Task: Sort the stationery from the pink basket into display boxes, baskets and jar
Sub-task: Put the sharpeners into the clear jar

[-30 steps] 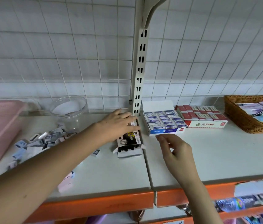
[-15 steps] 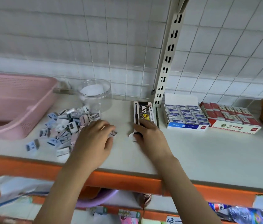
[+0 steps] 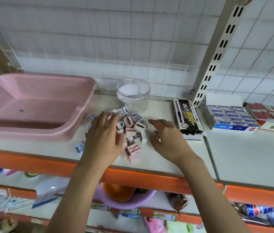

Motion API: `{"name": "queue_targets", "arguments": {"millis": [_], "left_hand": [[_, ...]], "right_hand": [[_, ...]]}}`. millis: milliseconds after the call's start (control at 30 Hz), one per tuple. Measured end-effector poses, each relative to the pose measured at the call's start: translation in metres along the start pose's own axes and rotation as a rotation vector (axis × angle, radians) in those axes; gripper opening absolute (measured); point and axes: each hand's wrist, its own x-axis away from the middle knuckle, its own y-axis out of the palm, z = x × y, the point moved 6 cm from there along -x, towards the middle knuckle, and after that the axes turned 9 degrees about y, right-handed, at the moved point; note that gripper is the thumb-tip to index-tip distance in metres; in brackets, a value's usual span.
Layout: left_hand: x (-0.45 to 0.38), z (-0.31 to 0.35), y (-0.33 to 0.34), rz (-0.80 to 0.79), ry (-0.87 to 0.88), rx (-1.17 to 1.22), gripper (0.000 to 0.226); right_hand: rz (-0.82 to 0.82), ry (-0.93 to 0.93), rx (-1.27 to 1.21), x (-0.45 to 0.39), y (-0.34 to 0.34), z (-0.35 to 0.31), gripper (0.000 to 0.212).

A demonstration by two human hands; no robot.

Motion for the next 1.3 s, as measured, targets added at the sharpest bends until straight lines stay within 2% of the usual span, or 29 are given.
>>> {"name": "queue_targets", "arguments": {"millis": [67, 100, 200, 333, 433, 500, 567, 633, 700, 800, 933, 1033, 1167, 1300], "left_hand": [[0.001, -0.02, 0.005, -0.049, -0.009, 0.051, 0.061], [0.001, -0.027, 0.008, -0.061, -0.001, 0.092, 0.061], [0.001, -0.034, 0.014, -0.039, 0.046, 0.228, 0.055], [-0.003, -0.033, 0.014, 0.008, 0.132, 0.289, 0.046], [-0.005, -0.034, 0.015, 0.022, 0.15, 0.348, 0.049], [-0.004, -0.035, 0.014, 0.029, 0.149, 0.37, 0.047], [-0.003, -0.038, 0.013, 0.06, 0.133, 0.349, 0.04], [-0.002, -0.039, 0.016, 0.053, 0.109, 0.274, 0.04], [-0.002, -0.037, 0.023, -0.036, 0.089, 0.206, 0.055], [-0.003, -0.035, 0.032, -0.126, 0.063, 0.149, 0.069], [-0.01, -0.032, 0.034, -0.055, 0.102, 0.203, 0.054], [-0.015, -0.031, 0.035, -0.015, 0.106, 0.241, 0.046], [-0.02, -0.03, 0.034, 0.033, 0.112, 0.285, 0.035], [-0.023, -0.028, 0.032, 0.064, 0.099, 0.274, 0.035]], "right_hand": [[-0.045, 0.048, 0.051, -0.003, 0.016, -0.003, 0.046], [-0.025, 0.085, 0.046, -0.004, 0.018, -0.004, 0.039], [0.123, 0.188, -0.002, -0.004, 0.01, -0.006, 0.019], [0.293, 0.209, -0.054, -0.005, -0.01, -0.027, 0.029], [0.159, 0.167, -0.085, -0.013, 0.003, -0.046, 0.037], [0.01, 0.217, -0.082, -0.016, 0.021, -0.047, 0.046], [-0.034, 0.264, -0.061, -0.018, 0.034, -0.043, 0.049], [-0.013, 0.284, -0.041, -0.021, 0.036, -0.041, 0.057], [-0.003, 0.293, -0.024, -0.023, 0.036, -0.038, 0.068], [-0.032, 0.264, -0.046, -0.023, 0.033, -0.037, 0.066], [-0.009, 0.267, -0.036, -0.026, 0.031, -0.025, 0.061], [0.033, 0.289, 0.091, -0.029, 0.032, -0.02, 0.061], [0.043, 0.227, 0.215, -0.031, 0.031, -0.02, 0.047], [0.089, 0.151, 0.285, -0.03, 0.028, -0.027, 0.055]]}}
